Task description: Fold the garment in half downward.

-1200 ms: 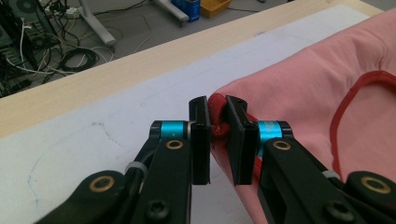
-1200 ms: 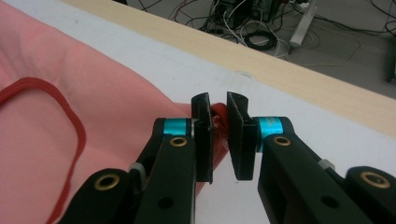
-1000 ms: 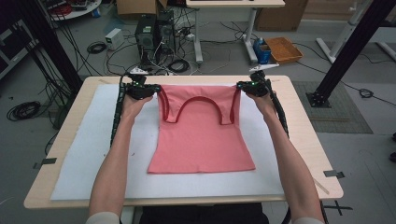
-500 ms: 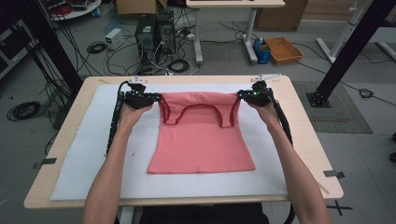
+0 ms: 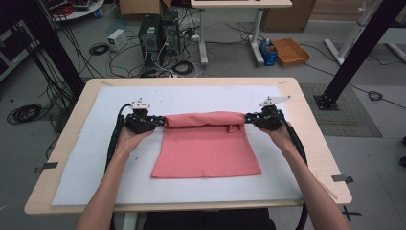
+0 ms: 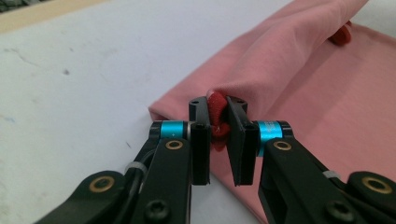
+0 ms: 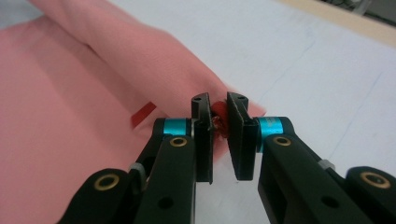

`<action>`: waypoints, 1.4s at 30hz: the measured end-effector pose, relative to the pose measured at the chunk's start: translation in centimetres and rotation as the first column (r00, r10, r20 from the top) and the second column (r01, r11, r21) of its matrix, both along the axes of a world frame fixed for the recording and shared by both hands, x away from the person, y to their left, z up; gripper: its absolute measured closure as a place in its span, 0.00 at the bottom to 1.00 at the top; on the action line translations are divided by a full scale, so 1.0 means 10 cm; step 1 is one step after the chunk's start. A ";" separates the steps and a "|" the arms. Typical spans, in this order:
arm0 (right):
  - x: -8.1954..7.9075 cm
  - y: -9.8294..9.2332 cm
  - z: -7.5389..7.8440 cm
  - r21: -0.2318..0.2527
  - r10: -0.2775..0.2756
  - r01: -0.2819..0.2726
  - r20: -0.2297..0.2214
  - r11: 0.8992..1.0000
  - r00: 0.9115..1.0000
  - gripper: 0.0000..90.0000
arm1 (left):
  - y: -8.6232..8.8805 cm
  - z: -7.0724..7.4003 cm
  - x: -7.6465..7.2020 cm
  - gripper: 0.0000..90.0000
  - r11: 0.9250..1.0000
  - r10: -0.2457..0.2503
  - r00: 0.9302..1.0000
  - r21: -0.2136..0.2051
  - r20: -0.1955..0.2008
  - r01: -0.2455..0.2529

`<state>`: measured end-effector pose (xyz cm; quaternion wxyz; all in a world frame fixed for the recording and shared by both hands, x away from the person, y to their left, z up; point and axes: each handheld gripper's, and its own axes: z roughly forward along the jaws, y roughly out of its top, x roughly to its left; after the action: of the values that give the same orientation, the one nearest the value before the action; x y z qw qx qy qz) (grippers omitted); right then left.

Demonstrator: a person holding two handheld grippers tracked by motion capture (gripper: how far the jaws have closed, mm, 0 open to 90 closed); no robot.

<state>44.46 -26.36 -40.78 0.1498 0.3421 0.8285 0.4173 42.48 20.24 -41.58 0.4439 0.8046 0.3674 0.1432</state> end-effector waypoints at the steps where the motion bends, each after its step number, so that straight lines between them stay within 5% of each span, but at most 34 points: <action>1: -0.05 -0.01 -0.02 -0.002 0.010 -0.010 -0.007 1.000 1.000 0.91 | 0.00 -0.02 -0.04 0.89 1.000 -0.004 1.000 0.004 -0.004 0.004; 24: -0.79 -0.18 -0.30 0.004 0.135 -0.135 -0.060 0.991 0.989 0.91 | 0.04 -0.23 -0.76 0.89 0.990 -0.139 0.989 0.007 -0.056 0.140; 42: -0.97 -0.27 -0.42 0.009 0.177 -0.177 -0.100 0.984 0.979 0.91 | 0.09 -0.29 -0.91 0.89 0.982 -0.188 0.977 -0.018 -0.096 0.187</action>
<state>34.77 -29.05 -44.96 0.0705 0.2875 0.8621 0.4112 33.35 21.10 -44.49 0.4405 0.8398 0.3117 0.0597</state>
